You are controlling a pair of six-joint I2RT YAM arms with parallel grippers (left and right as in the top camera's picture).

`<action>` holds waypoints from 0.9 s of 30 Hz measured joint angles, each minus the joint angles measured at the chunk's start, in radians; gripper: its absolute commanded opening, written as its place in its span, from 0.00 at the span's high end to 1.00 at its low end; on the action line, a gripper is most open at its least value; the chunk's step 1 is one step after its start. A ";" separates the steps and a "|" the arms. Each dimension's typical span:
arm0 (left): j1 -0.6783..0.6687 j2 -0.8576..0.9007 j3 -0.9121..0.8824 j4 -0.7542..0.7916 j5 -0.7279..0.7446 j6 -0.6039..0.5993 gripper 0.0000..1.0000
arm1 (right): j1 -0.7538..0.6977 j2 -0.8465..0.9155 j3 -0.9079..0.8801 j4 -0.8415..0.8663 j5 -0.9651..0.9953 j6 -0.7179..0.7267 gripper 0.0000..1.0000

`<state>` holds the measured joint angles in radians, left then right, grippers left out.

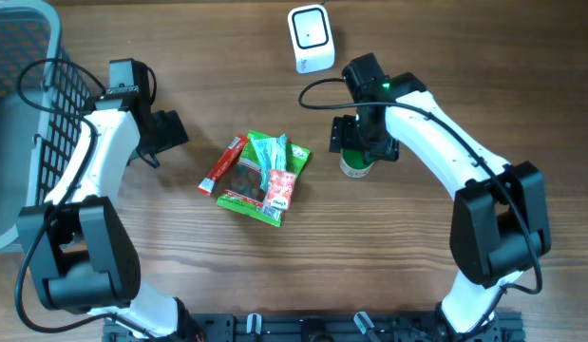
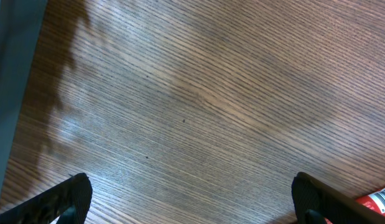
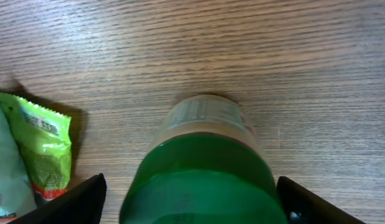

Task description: Scan the item barcode

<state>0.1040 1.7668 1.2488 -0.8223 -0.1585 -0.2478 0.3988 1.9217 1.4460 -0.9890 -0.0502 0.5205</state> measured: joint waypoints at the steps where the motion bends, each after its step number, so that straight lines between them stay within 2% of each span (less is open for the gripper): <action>1: 0.000 0.000 0.000 0.000 0.000 0.000 0.00 | 0.000 0.000 0.000 0.000 0.000 -0.001 0.22; 2: 0.000 0.000 0.000 0.000 0.000 0.000 0.00 | 0.000 0.000 0.000 -0.001 0.002 -0.005 0.27; 9: 0.000 0.000 0.000 0.000 0.000 0.000 0.00 | 0.000 0.000 0.000 -0.013 0.007 -0.047 0.27; 14: 0.000 0.000 0.000 0.000 0.000 0.000 0.00 | 0.000 0.000 0.000 -0.040 0.007 -0.200 0.29; 18: 0.000 0.000 0.000 0.000 0.000 0.000 0.00 | 0.000 0.000 0.000 -0.061 0.008 -0.334 0.25; 20: 0.000 0.000 0.000 0.000 0.000 0.000 0.00 | 0.000 0.000 0.000 -0.065 0.011 -0.382 0.14; 21: 0.000 0.000 0.000 0.000 0.000 0.000 0.00 | 0.000 0.000 0.000 -0.066 0.011 -0.395 0.12; 24: 0.000 0.000 0.000 0.000 0.000 0.000 0.00 | 0.000 0.000 0.006 -0.099 0.017 -0.414 0.11; 27: 0.000 0.000 0.000 0.000 0.000 0.000 0.00 | 0.000 0.003 0.053 -0.147 0.019 -0.366 0.18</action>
<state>0.1040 1.7668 1.2488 -0.8219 -0.1585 -0.2478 0.3988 1.9247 1.4990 -1.1362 -0.0315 0.1543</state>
